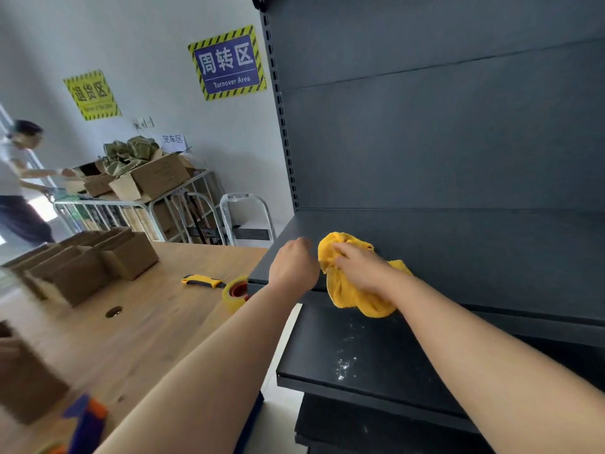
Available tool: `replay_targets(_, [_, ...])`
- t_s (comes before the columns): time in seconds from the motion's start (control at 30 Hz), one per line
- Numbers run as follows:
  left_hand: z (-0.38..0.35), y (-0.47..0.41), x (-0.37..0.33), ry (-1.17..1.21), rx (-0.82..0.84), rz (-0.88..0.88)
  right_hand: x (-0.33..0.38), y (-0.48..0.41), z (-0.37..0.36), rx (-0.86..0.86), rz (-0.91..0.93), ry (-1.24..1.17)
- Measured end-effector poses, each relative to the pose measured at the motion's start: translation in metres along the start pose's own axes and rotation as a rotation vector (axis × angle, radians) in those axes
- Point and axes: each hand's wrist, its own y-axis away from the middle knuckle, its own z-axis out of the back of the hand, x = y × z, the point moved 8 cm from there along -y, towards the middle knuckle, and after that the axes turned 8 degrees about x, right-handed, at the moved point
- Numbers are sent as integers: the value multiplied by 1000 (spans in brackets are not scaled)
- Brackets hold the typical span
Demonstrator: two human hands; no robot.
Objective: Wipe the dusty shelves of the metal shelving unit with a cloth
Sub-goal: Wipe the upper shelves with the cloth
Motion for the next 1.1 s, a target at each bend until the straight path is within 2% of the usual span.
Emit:
replay_targets(0.13, [-19,-1,-31,8,13,-161,-24,15,34,-227,-22,-66])
replay_targets(0.27, [-74,-1,-59,-226,222,-192,-62,38,53,-320,-176,47])
replay_targets(0.37, [-86,-5,-58,-341,219,-214,-78,44,53,-330,-231,53])
replay_targets(0.8, [-26,-36,47,-304,147,-71,-13,14,11,-235,-147,197])
replay_targets(1.1, [-29,-78,54,-349,246,-147,-22,-11,7,-199,-315,403])
